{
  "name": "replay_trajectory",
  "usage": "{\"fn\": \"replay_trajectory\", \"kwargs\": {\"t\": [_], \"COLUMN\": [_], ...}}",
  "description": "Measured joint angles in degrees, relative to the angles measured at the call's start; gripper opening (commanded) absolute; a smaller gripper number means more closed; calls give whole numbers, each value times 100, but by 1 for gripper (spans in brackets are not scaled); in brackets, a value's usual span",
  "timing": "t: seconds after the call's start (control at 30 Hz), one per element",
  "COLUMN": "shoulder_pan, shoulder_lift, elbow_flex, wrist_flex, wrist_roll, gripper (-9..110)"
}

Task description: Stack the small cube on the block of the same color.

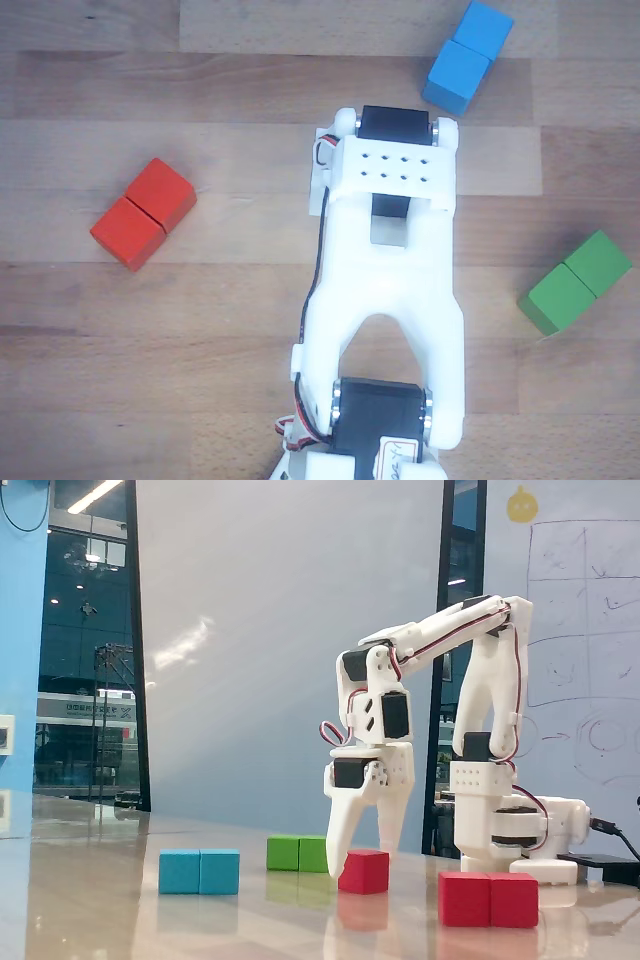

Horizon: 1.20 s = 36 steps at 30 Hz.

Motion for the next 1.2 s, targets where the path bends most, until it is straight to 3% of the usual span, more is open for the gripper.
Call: {"fn": "replay_trajectory", "kwargs": {"t": [0.27,1.2], "shoulder_pan": [0,334], "shoulder_lift": [0,0], "elbow_flex": [44,62], "wrist_flex": [-26,-193], "wrist_roll": [0,-44], "gripper": [16,14]}}
